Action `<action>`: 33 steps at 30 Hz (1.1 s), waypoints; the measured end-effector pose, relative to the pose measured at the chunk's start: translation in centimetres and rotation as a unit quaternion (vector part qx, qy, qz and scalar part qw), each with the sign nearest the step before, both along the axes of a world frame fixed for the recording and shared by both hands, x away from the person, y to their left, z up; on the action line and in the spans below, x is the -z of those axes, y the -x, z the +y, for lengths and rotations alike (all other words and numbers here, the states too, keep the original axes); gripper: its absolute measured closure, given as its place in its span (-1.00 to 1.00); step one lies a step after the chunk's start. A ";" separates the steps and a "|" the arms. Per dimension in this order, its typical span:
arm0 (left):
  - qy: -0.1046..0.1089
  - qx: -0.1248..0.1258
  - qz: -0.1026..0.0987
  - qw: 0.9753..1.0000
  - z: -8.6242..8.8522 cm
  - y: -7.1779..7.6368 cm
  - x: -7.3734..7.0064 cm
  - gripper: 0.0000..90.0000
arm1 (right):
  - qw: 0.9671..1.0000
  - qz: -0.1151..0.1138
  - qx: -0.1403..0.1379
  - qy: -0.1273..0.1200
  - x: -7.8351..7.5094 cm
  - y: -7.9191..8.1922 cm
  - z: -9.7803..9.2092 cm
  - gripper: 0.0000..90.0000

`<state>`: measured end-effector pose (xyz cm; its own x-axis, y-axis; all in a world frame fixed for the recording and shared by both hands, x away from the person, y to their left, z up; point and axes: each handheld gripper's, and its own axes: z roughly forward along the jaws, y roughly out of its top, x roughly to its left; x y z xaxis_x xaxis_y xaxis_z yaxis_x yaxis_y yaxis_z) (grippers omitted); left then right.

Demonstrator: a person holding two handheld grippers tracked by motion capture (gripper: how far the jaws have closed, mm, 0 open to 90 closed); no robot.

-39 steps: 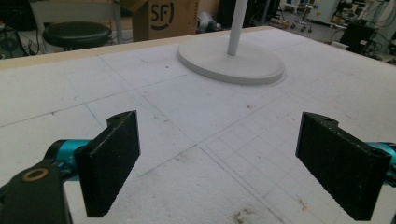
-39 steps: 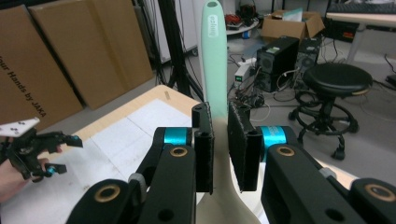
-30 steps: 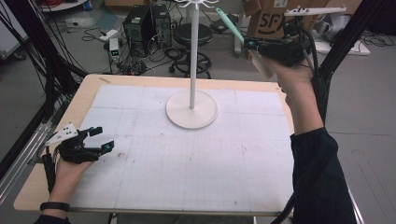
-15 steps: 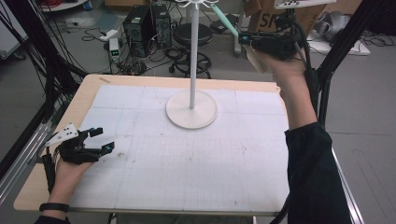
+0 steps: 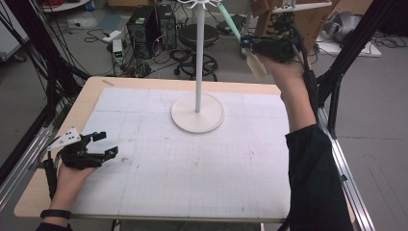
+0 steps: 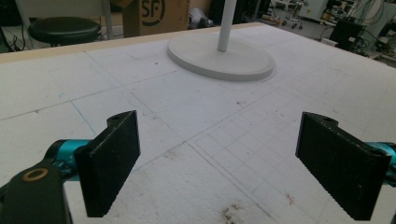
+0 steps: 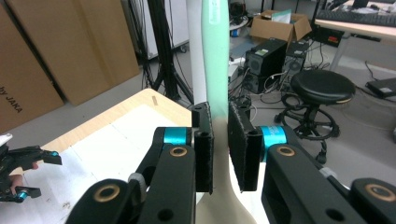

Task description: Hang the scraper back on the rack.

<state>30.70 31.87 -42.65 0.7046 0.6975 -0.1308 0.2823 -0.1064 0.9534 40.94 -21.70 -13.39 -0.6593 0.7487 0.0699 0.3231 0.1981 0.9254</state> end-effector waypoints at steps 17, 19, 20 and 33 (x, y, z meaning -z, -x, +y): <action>-0.001 -0.001 0.000 1.000 0.1 0.0 0.0 -0.68 | 0.999 0.002 -0.031 0.025 2.9 -1.1 2.1 0.34; -0.002 -0.002 -0.001 1.000 0.2 0.0 0.0 -0.68 | 0.999 0.000 -0.034 0.032 3.4 -0.8 1.9 0.15; -0.001 -0.002 0.000 1.000 0.2 0.1 0.0 -0.68 | 0.999 -0.002 -0.039 0.036 3.8 -0.5 1.7 0.06; -0.011 -0.011 0.001 1.000 0.4 0.2 0.1 -0.68 | 0.998 -0.010 -0.055 0.020 12.5 4.9 -5.1 -0.49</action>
